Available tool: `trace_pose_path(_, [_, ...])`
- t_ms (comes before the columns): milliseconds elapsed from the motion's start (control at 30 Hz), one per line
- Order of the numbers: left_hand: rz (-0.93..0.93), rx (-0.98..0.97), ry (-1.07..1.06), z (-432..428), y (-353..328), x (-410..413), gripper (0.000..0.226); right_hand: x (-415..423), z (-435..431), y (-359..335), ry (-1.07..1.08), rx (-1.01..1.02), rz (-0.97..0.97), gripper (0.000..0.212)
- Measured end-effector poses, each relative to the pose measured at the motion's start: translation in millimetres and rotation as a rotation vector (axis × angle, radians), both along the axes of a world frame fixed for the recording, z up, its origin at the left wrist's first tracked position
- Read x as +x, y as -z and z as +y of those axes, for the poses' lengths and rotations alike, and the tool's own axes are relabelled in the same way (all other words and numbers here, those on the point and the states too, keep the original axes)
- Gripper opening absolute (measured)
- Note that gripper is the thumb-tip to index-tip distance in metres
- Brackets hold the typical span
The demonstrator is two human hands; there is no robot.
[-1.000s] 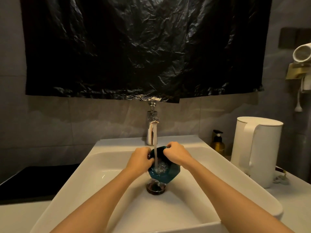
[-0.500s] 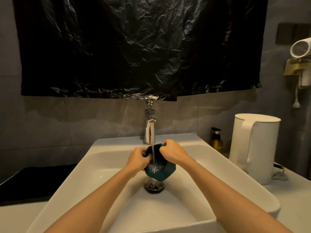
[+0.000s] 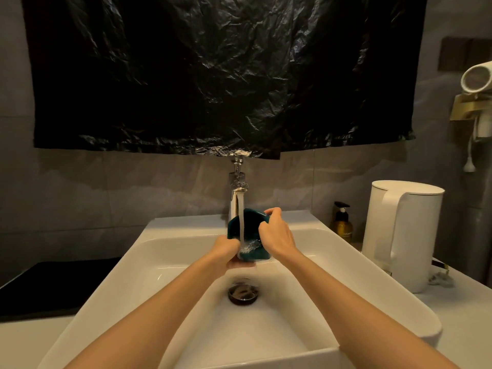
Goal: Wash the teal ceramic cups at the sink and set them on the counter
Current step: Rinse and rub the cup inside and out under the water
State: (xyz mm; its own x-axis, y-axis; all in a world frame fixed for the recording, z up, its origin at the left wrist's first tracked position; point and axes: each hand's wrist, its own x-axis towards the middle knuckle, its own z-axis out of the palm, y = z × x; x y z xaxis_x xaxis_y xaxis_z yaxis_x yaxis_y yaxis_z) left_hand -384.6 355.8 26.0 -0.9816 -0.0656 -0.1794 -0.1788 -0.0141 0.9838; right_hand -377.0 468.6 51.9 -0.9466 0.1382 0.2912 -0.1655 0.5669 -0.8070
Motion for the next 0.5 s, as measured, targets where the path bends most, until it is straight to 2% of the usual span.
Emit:
trace_pose_path(67, [0.072,-0.177,-0.109,-11,2,-3,0.02,0,-3,1,-0.139,-0.028,-0.084,0.032])
trace_pose_path(167, [0.236,-0.726,-0.229,-32,6,-7,0.025,4,-6,2,-0.273,0.012,-0.287,0.035])
trace_pose_path(233, [0.306,-0.92,-0.18,-35,6,-4,0.025,6,-9,4,-0.303,0.047,-0.368,0.03])
trace_pose_path(267, [0.312,-0.953,-0.145,-34,7,-3,0.025,7,-10,6,-0.287,0.085,-0.365,0.029])
trace_pose_path(333, [0.283,-0.904,-0.067,-29,8,-2,0.022,6,-9,10,-0.196,0.149,-0.316,0.029])
trace_pose_path(400, [0.262,-0.711,-0.001,-23,7,-1,0.022,6,-6,11,-0.092,0.143,-0.274,0.026])
trace_pose_path(500, [0.232,-0.404,0.015,-12,5,-2,0.042,7,0,7,0.002,0.044,-0.258,0.028])
